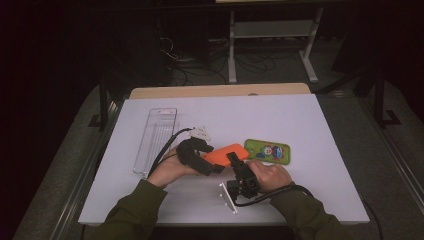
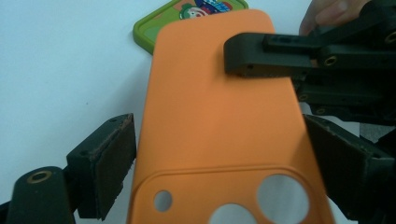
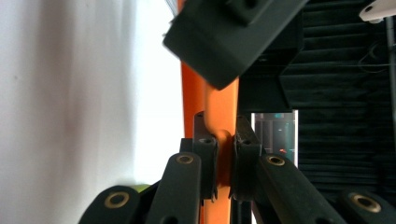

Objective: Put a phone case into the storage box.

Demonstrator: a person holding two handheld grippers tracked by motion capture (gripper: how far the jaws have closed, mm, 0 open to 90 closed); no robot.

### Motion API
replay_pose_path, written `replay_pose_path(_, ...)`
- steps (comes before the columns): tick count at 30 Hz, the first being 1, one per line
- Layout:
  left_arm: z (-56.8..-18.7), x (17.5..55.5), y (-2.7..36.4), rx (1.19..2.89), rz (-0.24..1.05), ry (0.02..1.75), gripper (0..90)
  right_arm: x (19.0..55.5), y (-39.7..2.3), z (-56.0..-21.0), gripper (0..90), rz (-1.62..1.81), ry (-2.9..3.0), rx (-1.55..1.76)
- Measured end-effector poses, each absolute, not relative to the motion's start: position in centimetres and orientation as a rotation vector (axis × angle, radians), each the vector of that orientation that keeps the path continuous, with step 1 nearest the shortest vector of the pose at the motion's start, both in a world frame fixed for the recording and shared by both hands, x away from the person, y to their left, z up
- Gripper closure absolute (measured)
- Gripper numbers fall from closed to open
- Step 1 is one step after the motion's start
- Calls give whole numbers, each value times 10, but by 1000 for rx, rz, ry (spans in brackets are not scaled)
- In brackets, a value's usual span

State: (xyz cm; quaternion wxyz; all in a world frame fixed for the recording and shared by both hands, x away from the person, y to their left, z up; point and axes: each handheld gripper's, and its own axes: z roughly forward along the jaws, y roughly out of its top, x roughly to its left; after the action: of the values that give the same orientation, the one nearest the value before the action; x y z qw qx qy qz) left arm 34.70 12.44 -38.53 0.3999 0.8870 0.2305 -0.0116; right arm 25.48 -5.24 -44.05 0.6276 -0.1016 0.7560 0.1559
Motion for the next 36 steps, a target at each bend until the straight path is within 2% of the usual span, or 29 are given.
replay_pose_path(3, -384, 347, 126, 2236, -39, 588, 81, 255, -52, -441, 821, 359, 1730, -232)
replay_pose_path(5, -384, 348, 127, 2235, -44, 576, 21, 256, -52, -441, 820, 362, 1727, -233)
replay_pose_path(8, -381, 347, 130, 2239, -68, 558, 0, 256, -53, -441, 819, 355, 1729, -231)
replay_pose_path(22, -374, 349, 152, 2242, -55, 558, 0, 266, -69, -435, 817, 344, 1744, -157)
replay_pose_path(36, -376, 350, 154, 2262, -34, 569, 0, 271, -80, -429, 816, 372, 1800, -66)
